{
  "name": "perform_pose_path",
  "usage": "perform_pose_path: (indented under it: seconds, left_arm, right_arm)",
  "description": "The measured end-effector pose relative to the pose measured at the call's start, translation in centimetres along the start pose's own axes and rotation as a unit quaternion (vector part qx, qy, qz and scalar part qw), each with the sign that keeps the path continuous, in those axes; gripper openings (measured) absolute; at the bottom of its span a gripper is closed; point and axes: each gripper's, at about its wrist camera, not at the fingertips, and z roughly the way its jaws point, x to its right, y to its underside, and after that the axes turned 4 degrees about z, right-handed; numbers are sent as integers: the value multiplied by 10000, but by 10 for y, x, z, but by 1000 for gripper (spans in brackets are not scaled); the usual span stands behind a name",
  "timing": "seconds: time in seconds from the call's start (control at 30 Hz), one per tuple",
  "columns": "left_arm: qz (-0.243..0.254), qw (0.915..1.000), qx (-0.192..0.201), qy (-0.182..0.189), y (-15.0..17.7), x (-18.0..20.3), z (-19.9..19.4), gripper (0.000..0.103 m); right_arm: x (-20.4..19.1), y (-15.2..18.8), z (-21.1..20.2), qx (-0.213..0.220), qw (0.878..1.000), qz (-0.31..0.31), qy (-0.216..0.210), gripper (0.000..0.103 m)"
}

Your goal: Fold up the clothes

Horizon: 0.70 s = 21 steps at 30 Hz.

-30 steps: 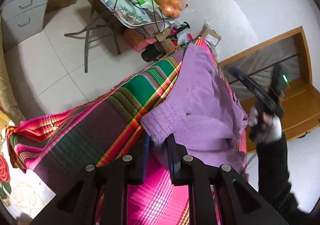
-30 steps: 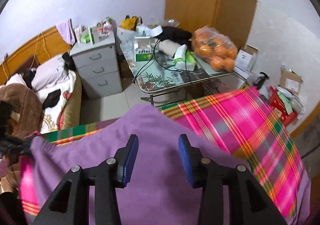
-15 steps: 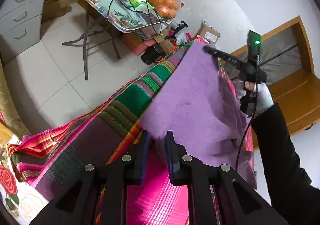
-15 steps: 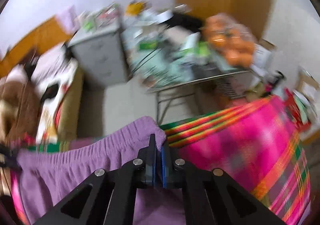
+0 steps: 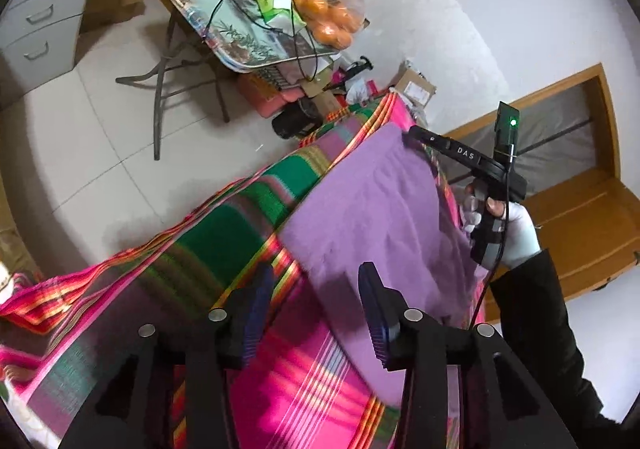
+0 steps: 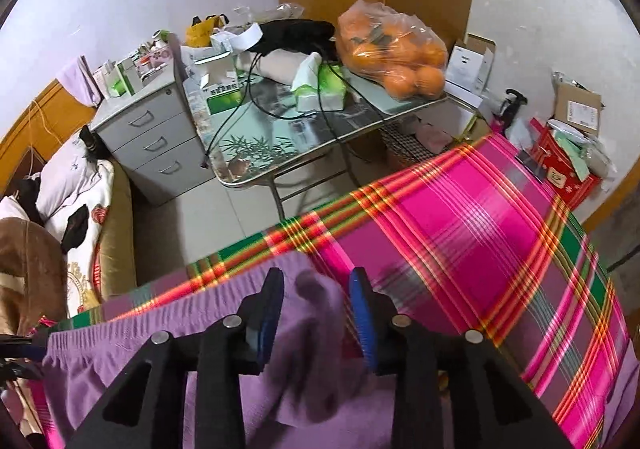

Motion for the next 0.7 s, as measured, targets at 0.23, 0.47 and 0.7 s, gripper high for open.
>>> perform_pose_path:
  seconds: [0.23, 0.47, 0.7]
  left_arm:
    - [62, 10000, 69, 4, -8, 9, 15, 26]
    - [376, 9980, 431, -267, -12, 14, -14, 8]
    - [729, 9928, 619, -726, -26, 14, -37, 7]
  right_arm:
    - [-2, 2, 19, -418, 9990, 60, -128, 19]
    - [-27, -15, -31, 483, 9983, -325, 28, 4]
    - [-64, -42, -28, 756, 9937, -748, 352, 4]
